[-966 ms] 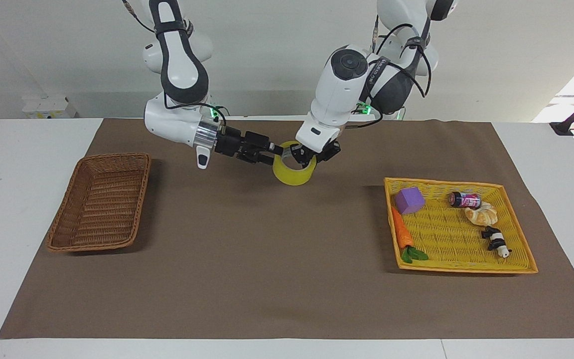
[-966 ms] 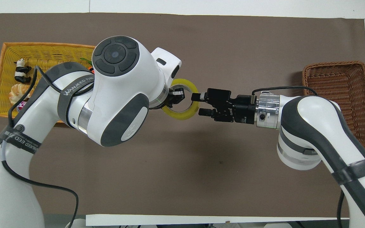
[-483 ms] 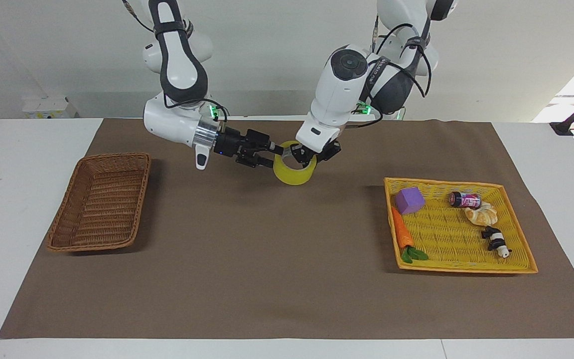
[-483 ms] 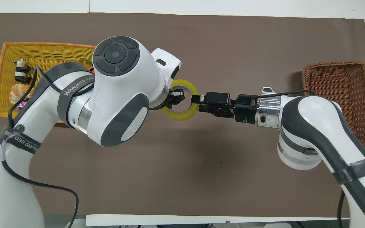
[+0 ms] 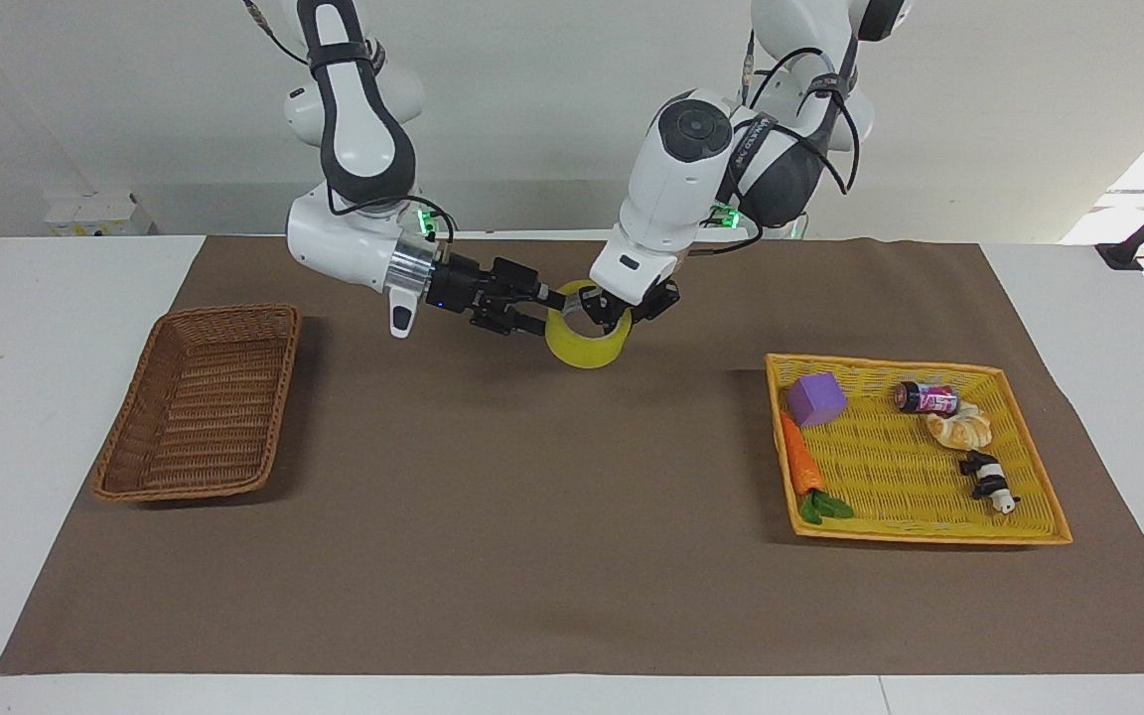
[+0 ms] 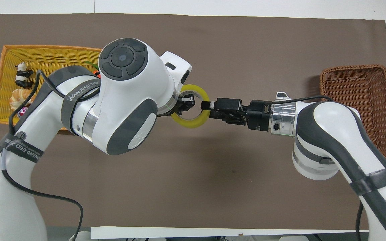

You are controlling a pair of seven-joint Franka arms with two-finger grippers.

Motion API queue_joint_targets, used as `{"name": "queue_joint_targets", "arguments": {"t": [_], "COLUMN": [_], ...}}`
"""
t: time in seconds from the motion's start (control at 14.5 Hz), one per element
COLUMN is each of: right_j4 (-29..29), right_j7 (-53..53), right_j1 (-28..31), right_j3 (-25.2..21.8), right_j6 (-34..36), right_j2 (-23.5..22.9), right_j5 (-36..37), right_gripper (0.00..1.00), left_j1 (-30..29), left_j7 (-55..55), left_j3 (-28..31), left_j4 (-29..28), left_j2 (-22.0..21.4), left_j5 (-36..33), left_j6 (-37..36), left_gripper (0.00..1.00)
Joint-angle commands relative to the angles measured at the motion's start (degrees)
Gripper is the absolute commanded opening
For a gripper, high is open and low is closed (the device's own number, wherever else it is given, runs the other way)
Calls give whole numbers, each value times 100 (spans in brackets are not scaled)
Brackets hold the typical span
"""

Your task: Move tape to another basket

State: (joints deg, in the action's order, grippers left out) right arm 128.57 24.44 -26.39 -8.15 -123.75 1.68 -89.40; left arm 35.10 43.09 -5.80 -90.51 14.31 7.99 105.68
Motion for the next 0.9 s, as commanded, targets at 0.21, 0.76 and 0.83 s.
{"name": "queue_joint_targets", "arguments": {"t": [0.21, 0.76, 0.83], "right_j4": [63, 45, 45], "right_j7": [79, -159, -159], "right_j1": [-15, -7, -7], "right_j3": [15, 6, 6], "right_j6": [0, 26, 26], "right_j2": [69, 69, 69], "right_j5": [-200, -200, -200], "right_gripper": [46, 0, 0], "left_j1": [41, 32, 23], "left_j7": [24, 24, 15], "left_j3": [44, 44, 44], "left_j4": [-160, -160, -116], "left_j2": [-218, -218, -218], "left_j5": [1, 9, 44], "left_j6": [-188, -197, -240], "left_gripper": [0, 3, 32]}}
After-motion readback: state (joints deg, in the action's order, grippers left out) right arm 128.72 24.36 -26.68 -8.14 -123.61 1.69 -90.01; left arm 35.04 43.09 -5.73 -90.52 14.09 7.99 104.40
